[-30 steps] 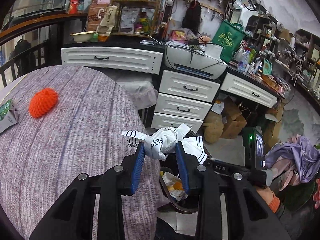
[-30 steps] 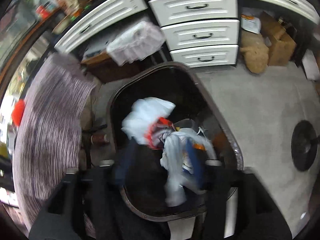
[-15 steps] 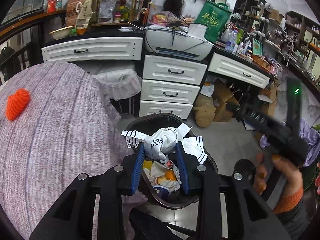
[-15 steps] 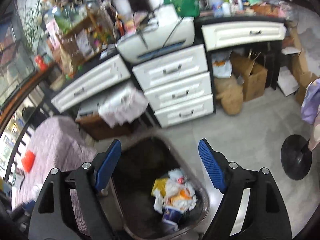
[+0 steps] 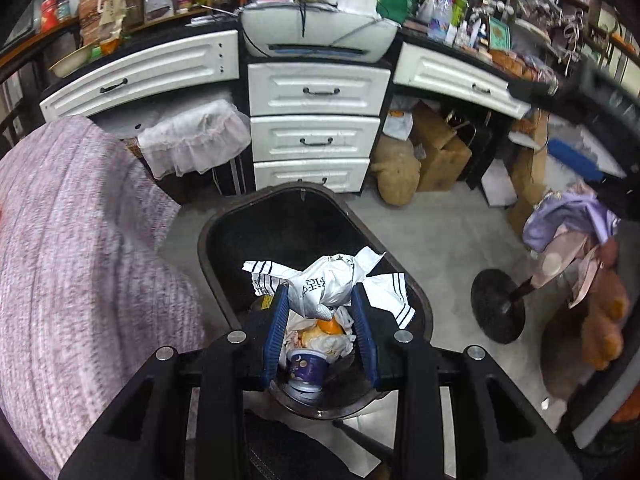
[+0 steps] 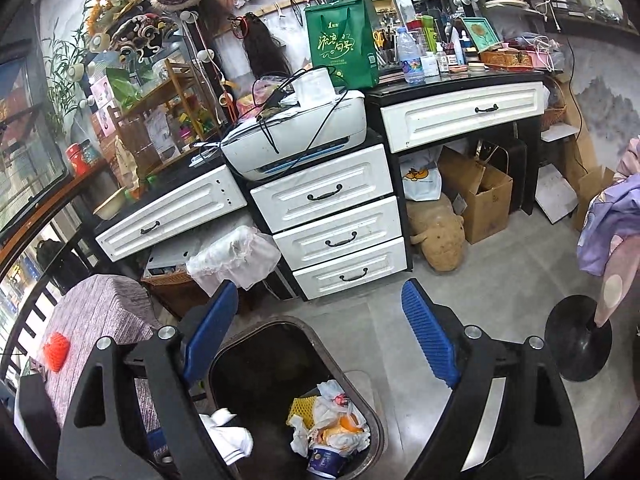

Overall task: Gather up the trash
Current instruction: 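Open the right tool over the bin while the left tool releases the paper into it, then return both tools from the bin to the table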

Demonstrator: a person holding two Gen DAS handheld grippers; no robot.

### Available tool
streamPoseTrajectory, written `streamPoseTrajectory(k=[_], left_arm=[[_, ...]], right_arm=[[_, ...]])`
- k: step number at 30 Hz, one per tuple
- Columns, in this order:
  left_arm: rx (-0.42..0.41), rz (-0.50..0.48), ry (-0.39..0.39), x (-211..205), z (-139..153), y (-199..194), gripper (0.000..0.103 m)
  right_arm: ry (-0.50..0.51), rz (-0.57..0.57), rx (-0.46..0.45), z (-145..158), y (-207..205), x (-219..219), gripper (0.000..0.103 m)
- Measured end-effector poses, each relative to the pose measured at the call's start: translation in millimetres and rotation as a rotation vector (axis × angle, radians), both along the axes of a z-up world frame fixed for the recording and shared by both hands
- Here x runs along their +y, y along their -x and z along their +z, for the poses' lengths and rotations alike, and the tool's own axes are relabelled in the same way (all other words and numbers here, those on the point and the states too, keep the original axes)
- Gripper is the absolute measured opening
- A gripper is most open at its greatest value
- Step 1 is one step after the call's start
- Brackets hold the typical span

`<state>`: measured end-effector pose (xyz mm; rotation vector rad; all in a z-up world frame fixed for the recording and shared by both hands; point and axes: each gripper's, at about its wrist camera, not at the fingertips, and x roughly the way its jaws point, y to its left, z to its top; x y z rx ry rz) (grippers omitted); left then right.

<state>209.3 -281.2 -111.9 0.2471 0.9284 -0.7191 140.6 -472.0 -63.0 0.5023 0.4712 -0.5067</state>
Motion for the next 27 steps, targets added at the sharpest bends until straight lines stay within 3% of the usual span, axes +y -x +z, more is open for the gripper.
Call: streamPoseTrajectory(k=[6,8,11,27], left_arm=[[0.045,-0.019,-0.026,-8.5,-13.4,-7.1,0.038],[0.04,-0.018,-0.041,-10.2,-16.4,-6.8,0.064],[0.037,-0.031,-0.031,-10.7,-16.4,-4.9,0.08],[0.027,0.026,0.022,11.3,6.9,0.7,0.087]], right_arm=[[-0.002,0.016,0.002,-1.5,-1.5,4.9,0.083],[-0.007,0.019,0.002,-1.8,-1.8,5.6,0.083],[-0.004,0.021,0.0,-1.2,-1.9,6.6,0.084],[-0.03,0.062,-0.005,-4.8,-3.8,12.7,0.088]])
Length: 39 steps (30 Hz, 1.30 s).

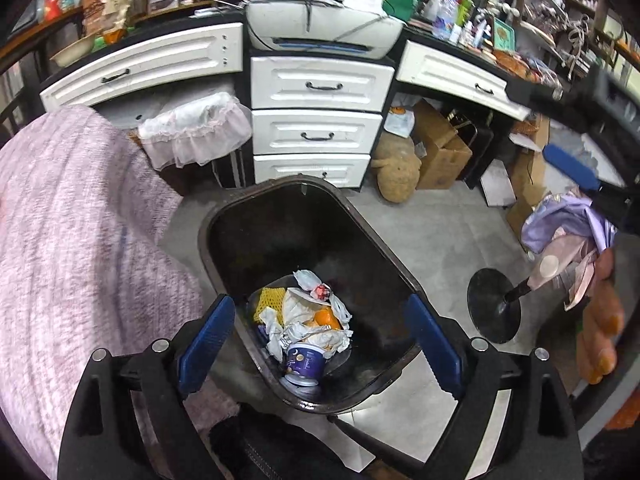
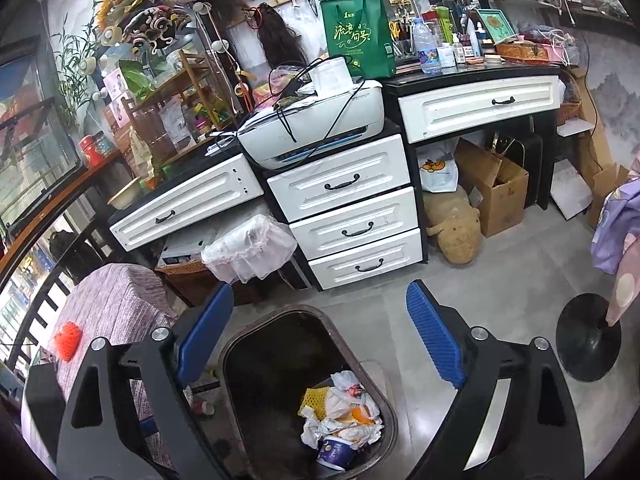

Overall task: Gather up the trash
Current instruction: 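Return both tools from the bin to the table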

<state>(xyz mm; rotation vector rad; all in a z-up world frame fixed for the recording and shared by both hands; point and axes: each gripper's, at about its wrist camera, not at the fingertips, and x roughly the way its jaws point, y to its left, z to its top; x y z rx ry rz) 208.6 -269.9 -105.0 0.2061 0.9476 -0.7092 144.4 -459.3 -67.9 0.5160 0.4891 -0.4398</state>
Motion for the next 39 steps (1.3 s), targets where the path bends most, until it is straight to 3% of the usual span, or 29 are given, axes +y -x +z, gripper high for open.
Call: streamPoseTrajectory(k=[10,15,28,33,39], left_arm=[[-0.023,0.021,0.083,42.0,40.3,10.9,0.094],[-0.068,0.046,0.082,67.9,56.1,11.9,0.094],[-0.116,0.184,0.084,175.9,70.9,-12.3,0.096],[-0.144,0.28,0.077,231.4,75.4,-22.2,0.096],[-0.144,0.425,0.086,307.5,74.0,-39.5,0.097]], right_arm=[[-0.059,0.073,0.012,-10.4,-10.4,7.1,0.089],[-0.062,0.138,0.017,-11.6,-17.4,20.0,0.089],[-0.035,0.56,0.041,-0.5,-54.3,103.5,0.09],[-0.081,0.715,0.081,-0.4,-75.4,142.7,0.091],[-0.039,0.851,0.113,4.5,-95.7,193.9,0.091]])
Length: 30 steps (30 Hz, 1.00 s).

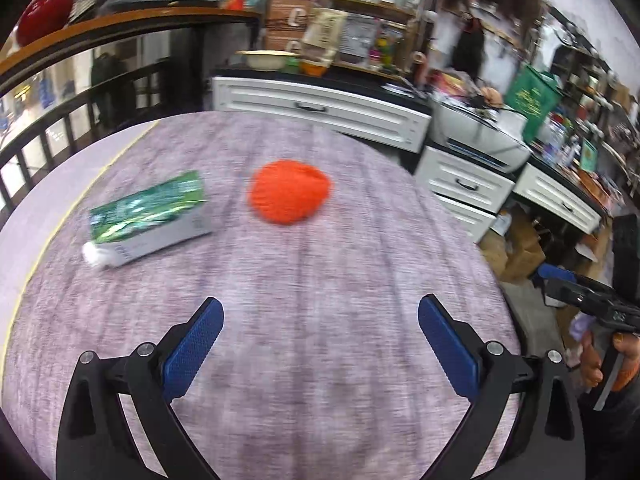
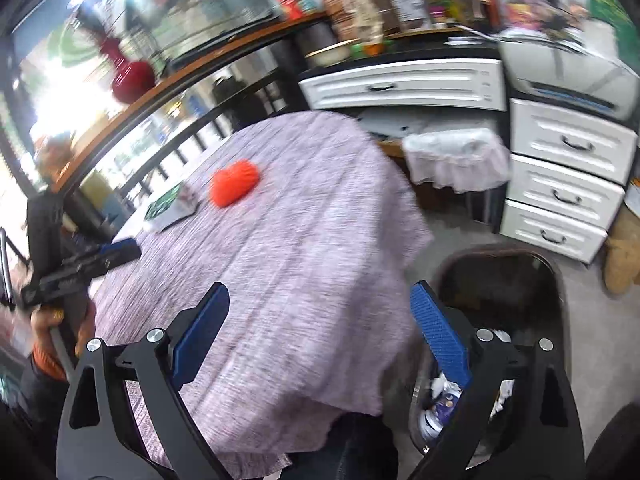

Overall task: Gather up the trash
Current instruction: 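Return both tools from the bin to the table, then grasp the green milk carton with the left tool while the right tool grasps the orange knitted ball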

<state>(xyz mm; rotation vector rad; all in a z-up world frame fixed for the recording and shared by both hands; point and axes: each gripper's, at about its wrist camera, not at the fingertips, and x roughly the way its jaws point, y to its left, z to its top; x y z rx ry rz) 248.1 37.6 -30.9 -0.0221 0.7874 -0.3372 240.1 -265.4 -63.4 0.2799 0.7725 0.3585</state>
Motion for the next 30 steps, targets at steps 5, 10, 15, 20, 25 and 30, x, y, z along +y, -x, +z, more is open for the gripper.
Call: streamPoseTrajectory(k=[5,10,15,20,25,30], left_arm=[[-0.023,0.104,-0.028,53.9,1.4,-23.6,0.097],[-0.012,0.114,-0.054,82.5,6.1,-59.7,0.097],[-0.005,-0.013,-0.141,82.0,3.6,-98.3,0.097],[0.036,-0.158,-0.307,69.4,-8.4,-121.8,0.097],[0.085,-0.28,-0.424,61.8,-19.8,-130.0,0.097],[0.12,-0.29,-0.47,63.1,-31.5,-141.8,0.091]], right_arm=[[0.056,0.102,-0.014,4.8,-14.2,41.4,0.091],[0.085,0.173,-0.003,3.8,-31.9,75.2,0.091],[0.105,0.215,0.009,1.1,-43.4,96.8,0.091],[0.094,0.226,0.035,-2.7,-52.0,100.8,0.091],[0.082,0.224,0.056,-7.1,-62.3,101.8,0.091],[0.108,0.241,0.049,-4.5,-75.6,110.6,0.091]])
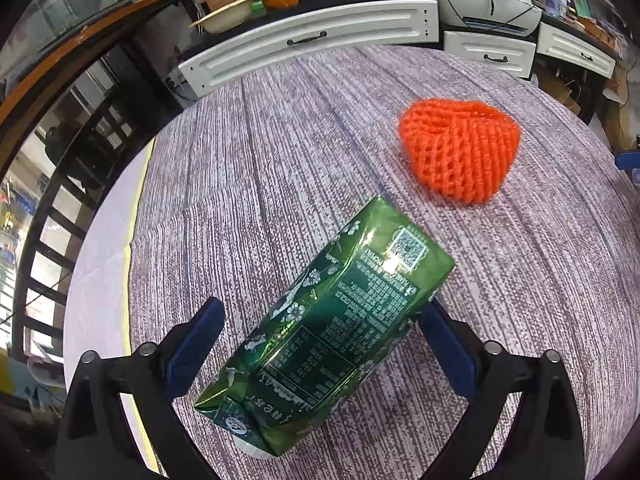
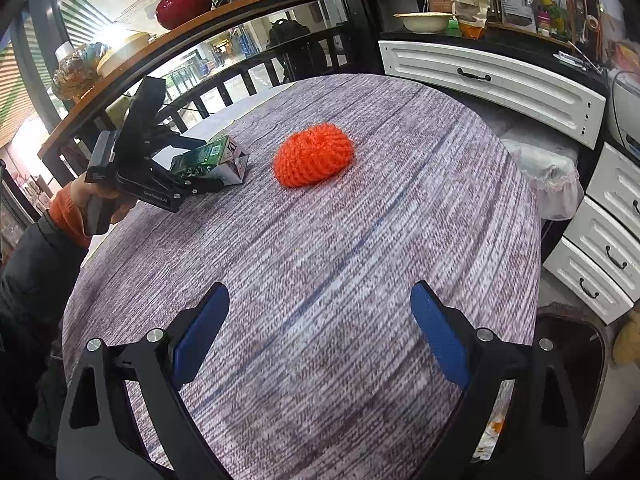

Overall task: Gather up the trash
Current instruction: 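Grasp the green milk carton with the left tool while the right tool grasps the orange knitted ball, then carry the carton and knitted ball with both tools over the black bin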

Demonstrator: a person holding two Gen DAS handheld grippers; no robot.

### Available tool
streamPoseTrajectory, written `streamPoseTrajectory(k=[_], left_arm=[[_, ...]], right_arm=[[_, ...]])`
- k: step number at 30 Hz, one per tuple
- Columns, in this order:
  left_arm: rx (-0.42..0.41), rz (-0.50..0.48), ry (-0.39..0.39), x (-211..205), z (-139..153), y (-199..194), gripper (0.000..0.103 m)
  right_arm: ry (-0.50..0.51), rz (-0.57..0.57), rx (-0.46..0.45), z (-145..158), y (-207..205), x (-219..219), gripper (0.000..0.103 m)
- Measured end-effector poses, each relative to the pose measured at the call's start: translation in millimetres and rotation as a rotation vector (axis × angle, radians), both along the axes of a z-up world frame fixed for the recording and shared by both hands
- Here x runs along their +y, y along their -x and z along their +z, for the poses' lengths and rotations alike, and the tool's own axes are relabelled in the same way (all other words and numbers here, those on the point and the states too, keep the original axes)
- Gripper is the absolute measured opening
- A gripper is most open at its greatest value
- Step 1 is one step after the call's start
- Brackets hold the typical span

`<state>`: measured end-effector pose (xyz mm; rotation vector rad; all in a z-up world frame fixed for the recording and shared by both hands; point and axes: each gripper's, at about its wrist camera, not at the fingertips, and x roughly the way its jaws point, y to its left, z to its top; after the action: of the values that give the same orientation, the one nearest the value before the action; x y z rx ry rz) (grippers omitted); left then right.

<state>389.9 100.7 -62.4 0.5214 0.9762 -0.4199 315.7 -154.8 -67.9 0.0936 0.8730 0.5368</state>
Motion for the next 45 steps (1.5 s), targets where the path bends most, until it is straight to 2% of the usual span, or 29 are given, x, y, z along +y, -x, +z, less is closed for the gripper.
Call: streamPoseTrajectory(k=[3,6,8,10,14,17,19,22,25,27,28,29,30,34,45], left_arm=[[-0.012,0.02,-0.01,-0.1,-3.5,0.2,0.083],[-0.037,0.068,0.008,1.9,-1.8,3.2,0.065],[-0.036,0.116,0.076,2.8,1.8,1.6,0.049],[-0.025,0.163,0.146,6.9,3.3,0.5,0.049],[-0.089,0.222,0.136,-2.3,-0.8,11.0,0.049],[-0.102,0.258,0.187,-2.9,1.4,14.8,0.049],[-0.12,0.28,0.19,-4.3,2.5,17.9,0.049],[-0.1,0.321,0.238,-1.1,4.2,13.8,0.049],[-0.087,0.358,0.282,4.3,4.2,15.0,0.049],[-0.061,0.379,0.3,8.3,1.8,15.1,0.049],[-0.062,0.389,0.299,9.3,0.6,14.9,0.049],[-0.072,0.387,0.299,9.1,1.0,15.6,0.049],[-0.079,0.385,0.294,7.9,0.6,17.8,0.049],[-0.111,0.378,0.284,2.8,4.0,25.1,0.049],[-0.163,0.362,0.424,-19.6,32.3,72.8,0.049]], right_arm=[[-0.002,0.016,-0.002,3.1,-7.5,7.8,0.091],[0.011,0.037,-0.009,5.1,-15.2,21.2,0.091],[0.021,0.048,-0.013,5.8,-20.1,30.2,0.091],[0.038,0.055,-0.024,6.2,-27.8,40.2,0.091],[0.073,0.05,-0.035,4.9,-51.5,57.7,0.091],[0.114,0.04,-0.045,2.6,-72.4,71.0,0.091],[0.153,0.03,-0.043,-1.2,-87.6,80.2,0.091],[0.181,0.011,-0.037,-6.3,-108.8,91.2,0.089],[0.204,-0.022,0.0,-14.7,-127.7,96.4,0.072],[0.187,-0.022,0.026,-18.0,-134.7,97.6,0.049],[0.169,-0.026,0.025,-16.6,-134.4,97.1,0.041],[0.163,-0.032,0.021,-14.5,-132.6,96.1,0.029],[0.16,-0.033,0.015,-12.7,-129.3,96.0,0.023],[0.151,-0.028,-0.054,0.3,-106.8,89.2,0.02],[0.084,-0.061,-0.198,41.6,-21.4,41.3,0.02]])
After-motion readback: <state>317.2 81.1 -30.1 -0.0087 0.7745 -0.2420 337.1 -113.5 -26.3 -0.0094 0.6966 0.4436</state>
